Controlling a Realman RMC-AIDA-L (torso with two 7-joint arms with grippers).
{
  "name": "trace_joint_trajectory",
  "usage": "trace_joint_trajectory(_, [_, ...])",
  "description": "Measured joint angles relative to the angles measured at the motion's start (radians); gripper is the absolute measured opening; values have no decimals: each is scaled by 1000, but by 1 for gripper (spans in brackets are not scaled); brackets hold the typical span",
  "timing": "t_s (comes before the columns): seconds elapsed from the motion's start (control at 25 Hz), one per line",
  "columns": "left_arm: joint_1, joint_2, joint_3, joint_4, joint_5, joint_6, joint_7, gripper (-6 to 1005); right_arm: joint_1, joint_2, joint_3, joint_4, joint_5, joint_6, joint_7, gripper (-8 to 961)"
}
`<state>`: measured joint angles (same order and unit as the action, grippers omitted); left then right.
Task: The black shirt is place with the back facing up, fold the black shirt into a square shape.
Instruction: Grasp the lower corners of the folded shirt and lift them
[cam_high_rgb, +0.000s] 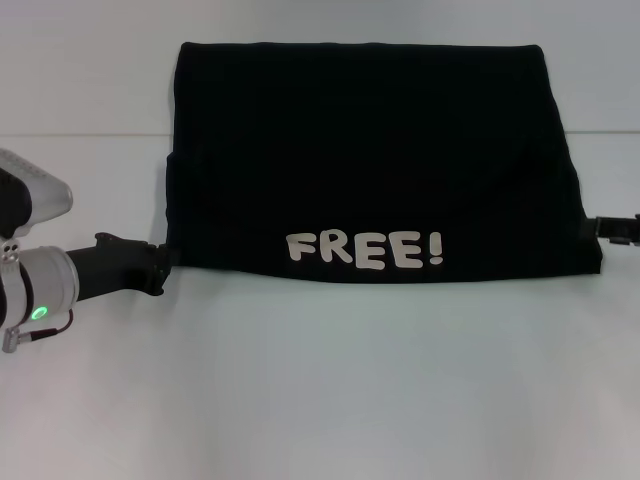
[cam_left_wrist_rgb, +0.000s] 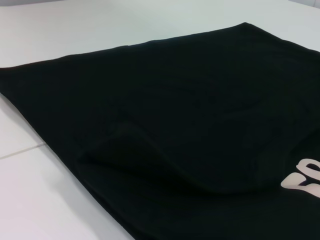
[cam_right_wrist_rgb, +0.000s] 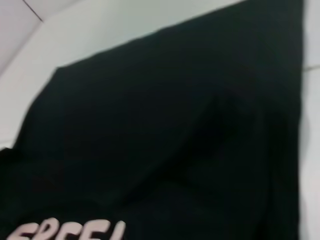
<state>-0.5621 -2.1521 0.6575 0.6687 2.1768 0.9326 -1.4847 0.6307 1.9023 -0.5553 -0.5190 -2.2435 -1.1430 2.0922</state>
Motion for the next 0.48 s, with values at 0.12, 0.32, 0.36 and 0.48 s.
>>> trace_joint_trajectory(0.12, [0,0,-1,-4,0,0,-1,1,8,4,0,-8,-43,16,30,667])
trace_joint_trajectory(0.32, [1,0,0,-6,0,3,-2,1,29,30,-30,0,-53,82,30,666])
trace_joint_trajectory(0.36, [1,0,0,-6,0,4,-2,1,33,37,-40,2,-53,95,29,666])
trace_joint_trajectory(0.48, [0,0,1,-4,0,6,-2,1,45,52,-78,10,-54,127,30,668])
